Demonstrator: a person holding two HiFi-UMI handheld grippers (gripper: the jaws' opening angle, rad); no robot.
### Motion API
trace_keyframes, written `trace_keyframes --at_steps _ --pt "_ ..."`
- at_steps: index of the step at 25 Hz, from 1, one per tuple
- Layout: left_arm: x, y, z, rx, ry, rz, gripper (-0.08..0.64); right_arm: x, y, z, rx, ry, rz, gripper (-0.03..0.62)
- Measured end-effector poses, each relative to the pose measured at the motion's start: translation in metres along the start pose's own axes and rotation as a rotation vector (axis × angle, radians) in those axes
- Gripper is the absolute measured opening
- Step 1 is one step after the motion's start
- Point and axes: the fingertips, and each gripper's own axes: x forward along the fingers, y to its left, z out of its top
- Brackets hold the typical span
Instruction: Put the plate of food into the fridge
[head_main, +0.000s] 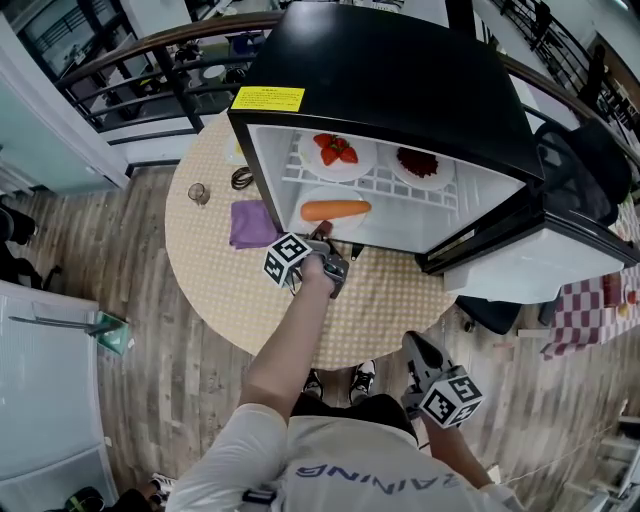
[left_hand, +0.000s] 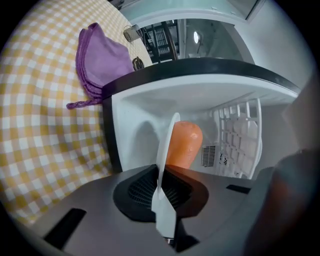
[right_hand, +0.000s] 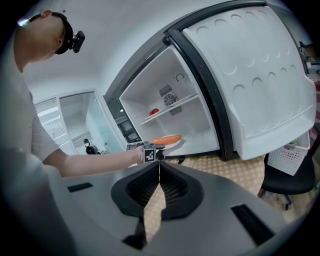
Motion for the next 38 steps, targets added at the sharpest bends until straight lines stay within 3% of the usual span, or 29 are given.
trace_keyframes --at_steps 8,16,19,22,33,38 --pt "0.02 0.004 0.011 -0.035 -0.035 0.014 0.043 0.001 -0.009 -0.003 0.009 0.021 -0.004 0.023" --pt "0.03 -0.005 0.013 0.033 -0.034 -0.022 0.063 0.006 -0.015 -0.001 0.017 0.032 0.005 0.023" --pt "0.028 -0.013 0.007 0.138 -0.011 -0.047 0.095 0.007 -0.014 -0.001 0.021 0.029 0.013 0.023" --pt "0.027 -0.02 -0.006 0.306 0.059 -0.05 0.123 0.009 -0.011 -0.002 0.028 0.03 0.024 0.023" --pt "0.014 0.004 -0.038 0.815 0.374 0.147 0.147 0.006 -0.01 -0.005 0.046 0.027 0.035 0.023" --pt "0.0 0.019 -0.04 0.912 0.467 0.283 0.13 0.004 -0.009 -0.006 0.051 0.022 0.042 0.023"
